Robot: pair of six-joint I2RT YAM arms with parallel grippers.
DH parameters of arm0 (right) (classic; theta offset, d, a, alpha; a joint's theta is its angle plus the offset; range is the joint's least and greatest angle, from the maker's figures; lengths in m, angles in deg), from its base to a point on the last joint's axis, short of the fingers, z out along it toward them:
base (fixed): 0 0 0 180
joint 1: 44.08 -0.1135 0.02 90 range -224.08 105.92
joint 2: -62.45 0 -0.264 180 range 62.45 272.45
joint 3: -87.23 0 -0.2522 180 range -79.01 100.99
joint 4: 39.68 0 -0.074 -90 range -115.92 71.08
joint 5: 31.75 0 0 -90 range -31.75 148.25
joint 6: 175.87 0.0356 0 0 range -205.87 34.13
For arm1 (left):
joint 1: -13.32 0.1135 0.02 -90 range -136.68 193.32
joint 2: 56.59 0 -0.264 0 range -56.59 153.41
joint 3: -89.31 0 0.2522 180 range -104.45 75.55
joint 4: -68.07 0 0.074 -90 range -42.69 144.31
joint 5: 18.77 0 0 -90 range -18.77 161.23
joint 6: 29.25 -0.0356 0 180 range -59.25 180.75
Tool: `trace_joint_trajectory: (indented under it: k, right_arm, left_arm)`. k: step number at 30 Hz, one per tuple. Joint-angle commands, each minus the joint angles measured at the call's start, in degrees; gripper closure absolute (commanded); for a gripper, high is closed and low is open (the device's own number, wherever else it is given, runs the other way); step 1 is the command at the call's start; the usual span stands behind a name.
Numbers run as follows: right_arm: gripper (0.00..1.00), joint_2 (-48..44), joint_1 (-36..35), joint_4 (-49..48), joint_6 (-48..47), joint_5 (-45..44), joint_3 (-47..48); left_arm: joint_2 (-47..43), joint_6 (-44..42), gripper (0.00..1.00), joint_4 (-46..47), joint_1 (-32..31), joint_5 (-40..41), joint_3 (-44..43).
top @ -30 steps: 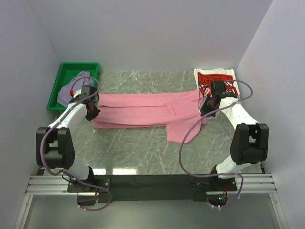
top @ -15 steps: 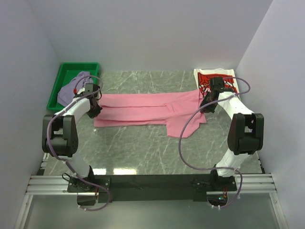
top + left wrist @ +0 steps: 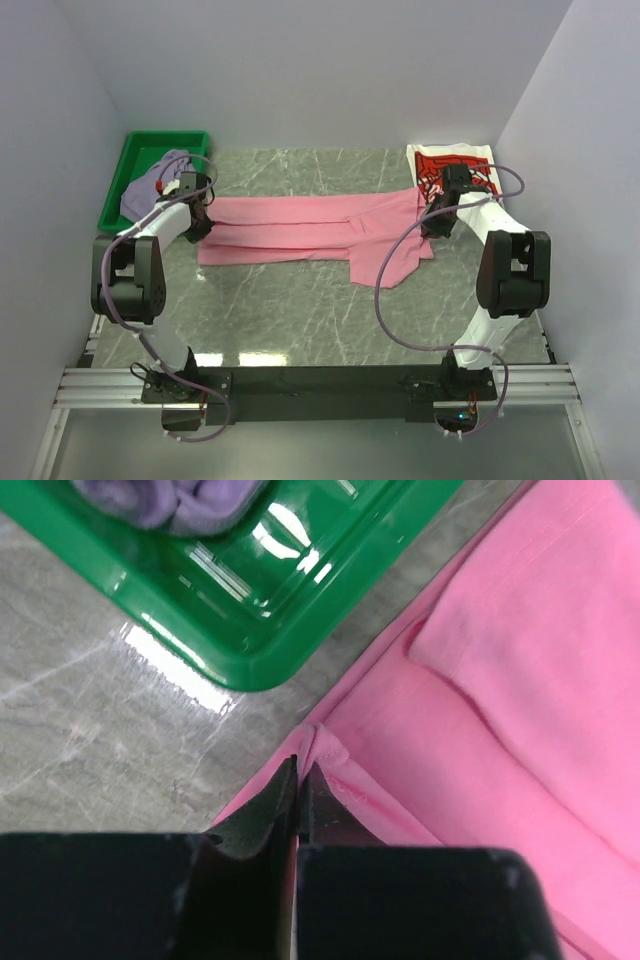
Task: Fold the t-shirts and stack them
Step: Fold the tshirt
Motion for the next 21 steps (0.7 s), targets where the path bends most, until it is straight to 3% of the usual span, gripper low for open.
trace_joint_trajectory:
  k: [1, 4, 7, 8, 10, 11, 16, 17, 21]
  right_arm:
    - [0.86, -0.7, 0.5, -2.0, -1.2, -1.3, 1.2]
    - [0.85, -1.8, 0.4, -2.5, -1.3, -1.5, 1.2]
    - [0.74, -4.0, 0.3, -3.2, -1.4, -2.4, 0.5]
    - [0.69, -4.7, 0.2, -3.3, -1.4, -2.7, 0.0]
    - [0.63, -7.2, 0.1, -4.0, -1.5, -2.7, -0.7]
    - [0.59, -8.1, 0.1, -4.0, -1.5, -2.7, -1.3]
    - [0.47, -15.0, -0.7, -4.5, -0.3, -0.6, -6.1]
    - [0.45, -15.9, -0.9, -4.7, 0.4, 1.3, -8.9]
    - [0.44, -20.1, -3.2, -7.6, 2.6, 6.2, -18.1]
  left_arm:
    - [1.1, -1.9, 0.97, 2.8, 0.3, 2.5, -3.1]
    - [1.3, -2.5, 0.95, 3.5, 0.3, 2.1, -3.5]
    - [1.7, -3.3, 0.82, 4.2, 0.3, 1.2, -4.5]
    - [1.7, -3.5, 0.71, 4.3, 0.2, 1.0, -4.7]
    - [0.9, -3.9, 0.61, 4.3, 0.2, 1.0, -5.6]
    - [0.0, -4.0, 0.50, 4.4, 0.2, 0.9, -6.0]
    - [-5.0, -5.4, 0.21, 2.7, -2.1, 0.8, -8.2]
    - [-7.2, -5.8, 0.11, 2.1, -2.8, 0.9, -8.7]
    - [-14.4, -6.9, 0.01, 0.6, -7.1, 0.3, -6.2]
